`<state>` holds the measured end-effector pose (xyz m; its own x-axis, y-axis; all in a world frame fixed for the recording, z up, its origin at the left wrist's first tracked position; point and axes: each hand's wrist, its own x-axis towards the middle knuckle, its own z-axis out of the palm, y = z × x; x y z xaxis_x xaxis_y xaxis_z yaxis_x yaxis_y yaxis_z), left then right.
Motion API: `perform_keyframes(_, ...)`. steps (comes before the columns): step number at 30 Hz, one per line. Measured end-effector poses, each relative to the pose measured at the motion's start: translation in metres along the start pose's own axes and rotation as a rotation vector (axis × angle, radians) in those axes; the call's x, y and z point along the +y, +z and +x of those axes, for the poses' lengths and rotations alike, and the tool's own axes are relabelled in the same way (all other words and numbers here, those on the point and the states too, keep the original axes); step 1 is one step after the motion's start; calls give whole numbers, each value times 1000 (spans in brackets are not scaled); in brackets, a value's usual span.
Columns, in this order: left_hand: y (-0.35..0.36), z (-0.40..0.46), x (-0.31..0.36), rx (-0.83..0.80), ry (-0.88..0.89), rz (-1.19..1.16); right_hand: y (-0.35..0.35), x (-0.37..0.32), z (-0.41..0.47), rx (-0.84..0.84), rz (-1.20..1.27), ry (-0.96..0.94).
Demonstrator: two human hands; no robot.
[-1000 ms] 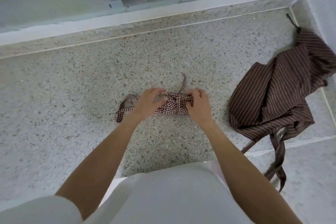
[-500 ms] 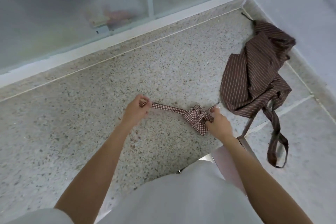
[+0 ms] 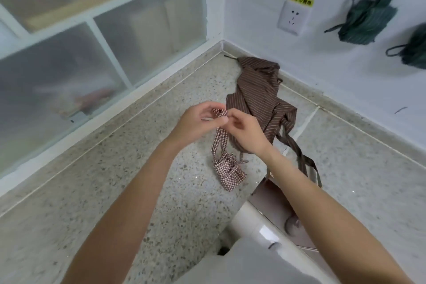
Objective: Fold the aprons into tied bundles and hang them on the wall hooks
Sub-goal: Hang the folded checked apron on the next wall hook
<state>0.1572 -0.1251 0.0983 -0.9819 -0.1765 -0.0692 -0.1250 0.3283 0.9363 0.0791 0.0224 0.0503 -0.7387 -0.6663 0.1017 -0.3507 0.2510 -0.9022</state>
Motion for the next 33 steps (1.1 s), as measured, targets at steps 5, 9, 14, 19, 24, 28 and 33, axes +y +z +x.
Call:
perform_keyframes(5, 33, 36, 52, 23, 162, 280, -81, -16, -15, 171, -95, -4)
perform_keyframes(9, 83, 66, 116, 27, 333, 324, -158, -23, -39, 316, -78, -27)
perform_keyframes(14, 124, 98, 171, -188, 293, 86, -241, -42, -64, 271, 135, -8)
perform_keyframes(19, 178, 125, 235, -300, 383, 13, -332, -42, -81, 396, -53, -71)
perform_keyframes(24, 228, 154, 277, -298, 522, 363, -403, -41, -94, 616, -771, -122)
perform_keyframes(28, 265, 173, 308, -439, 591, 496, -457, -40, -112, 484, -870, 0)
perform_keyframes(33, 300, 188, 332, -696, 489, 182, -497, -42, -138, 283, -216, 69)
